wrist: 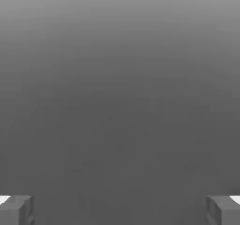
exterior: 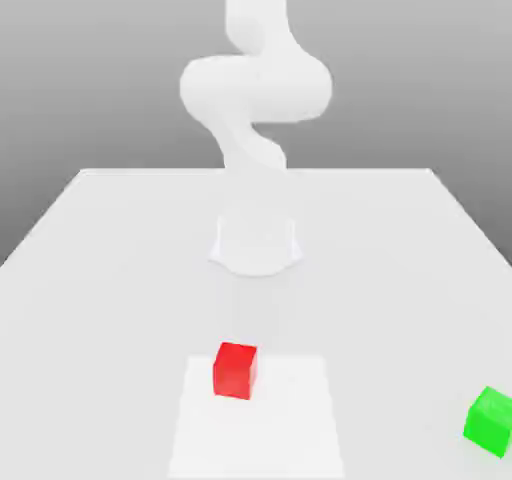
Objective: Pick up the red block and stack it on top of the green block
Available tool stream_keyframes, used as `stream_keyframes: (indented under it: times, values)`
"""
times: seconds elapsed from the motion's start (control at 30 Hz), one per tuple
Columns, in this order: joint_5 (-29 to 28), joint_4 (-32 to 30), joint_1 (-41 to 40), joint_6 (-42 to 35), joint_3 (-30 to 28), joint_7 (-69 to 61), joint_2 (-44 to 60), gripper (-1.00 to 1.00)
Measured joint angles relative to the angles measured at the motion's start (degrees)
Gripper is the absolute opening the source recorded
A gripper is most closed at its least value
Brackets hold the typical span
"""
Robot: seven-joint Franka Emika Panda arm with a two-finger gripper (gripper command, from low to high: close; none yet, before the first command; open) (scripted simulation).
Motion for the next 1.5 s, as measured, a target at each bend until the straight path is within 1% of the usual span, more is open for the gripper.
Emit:
stream_keyframes:
  times: [0.4,0.57,0.63,0.8,0.83,1.07,1.3,1.37,1.5]
  values:
    - [-0.44,-18.38,-2.70,16.39,0.14,4.20,24.02,0.00]
    - [-0.13,-26.94,-3.40,24.46,-0.39,5.84,36.09,0.00]
    - [0.01,-27.92,-3.50,28.07,-0.45,6.06,40.78,0.00]
    - [0.35,-26.96,-3.57,37.01,-0.38,5.95,51.33,0.00]
    - [0.37,-26.72,-3.64,38.55,-0.31,5.91,53.12,-1.00]
    - [0.18,-26.68,-3.78,38.85,-0.21,6.07,53.43,-1.00]
    - [0.12,-28.41,-4.10,27.70,0.13,6.04,40.55,-1.00]
    - [-0.31,-25.75,-1.66,25.15,1.76,4.62,40.73,-1.00]
    - [-1.65,-17.92,5.56,20.80,5.79,0.83,44.37,-1.00]
